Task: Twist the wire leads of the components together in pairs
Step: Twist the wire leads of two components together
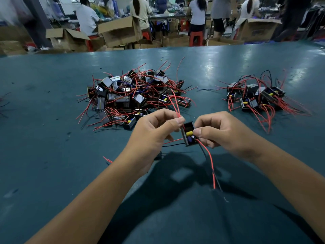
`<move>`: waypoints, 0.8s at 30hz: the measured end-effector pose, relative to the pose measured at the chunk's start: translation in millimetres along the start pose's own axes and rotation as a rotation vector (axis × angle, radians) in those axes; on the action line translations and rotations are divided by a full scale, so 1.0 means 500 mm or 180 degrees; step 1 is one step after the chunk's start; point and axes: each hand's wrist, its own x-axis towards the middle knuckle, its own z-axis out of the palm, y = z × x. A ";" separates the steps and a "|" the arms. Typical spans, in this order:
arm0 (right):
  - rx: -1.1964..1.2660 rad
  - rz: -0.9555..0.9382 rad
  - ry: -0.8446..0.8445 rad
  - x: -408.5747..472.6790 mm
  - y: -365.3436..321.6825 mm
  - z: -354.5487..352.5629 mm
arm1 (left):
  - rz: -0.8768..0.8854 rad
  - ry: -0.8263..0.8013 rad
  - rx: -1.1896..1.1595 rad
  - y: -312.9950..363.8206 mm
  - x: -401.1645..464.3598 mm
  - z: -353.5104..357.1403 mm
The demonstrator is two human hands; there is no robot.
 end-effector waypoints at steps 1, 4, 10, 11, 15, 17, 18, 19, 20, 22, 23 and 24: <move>0.0021 0.0003 -0.0022 0.000 0.000 0.000 | -0.0001 -0.0010 -0.0008 0.000 0.000 0.000; 0.0143 0.0021 0.0009 0.001 -0.001 0.002 | 0.0012 -0.0022 0.0026 -0.003 -0.001 0.001; 0.0463 0.0155 0.0359 0.003 0.005 -0.004 | -0.0353 -0.0413 0.0018 -0.011 -0.008 0.008; 0.0416 0.0204 0.0347 0.004 0.007 -0.004 | -0.0349 -0.0434 -0.0042 -0.012 -0.009 0.010; -0.0962 -0.0635 0.1353 -0.005 0.011 -0.002 | -0.0295 -0.0227 -0.0006 -0.014 -0.004 0.006; -0.2036 -0.1580 0.1620 -0.018 0.003 -0.011 | -0.0339 -0.0094 0.0046 -0.012 0.000 0.001; -0.2351 -0.1907 0.1366 -0.024 -0.003 -0.012 | -0.0341 -0.0063 0.0039 -0.011 0.001 0.000; -0.2551 -0.2110 0.1026 -0.027 -0.007 -0.011 | -0.0324 -0.0065 0.0033 -0.011 0.001 -0.001; -0.2708 -0.2214 0.0760 -0.028 -0.007 -0.009 | -0.0301 -0.0096 0.0042 -0.010 0.001 -0.001; -0.2911 -0.2337 0.0560 -0.024 -0.008 0.002 | -0.0290 -0.0191 0.0073 -0.010 0.000 0.000; -0.2973 -0.2419 0.0570 -0.022 -0.008 0.010 | -0.0295 -0.0237 0.0066 -0.010 -0.001 0.000; -0.3023 -0.2497 0.0610 -0.022 -0.008 0.019 | -0.0299 -0.0275 0.0040 -0.010 -0.002 0.000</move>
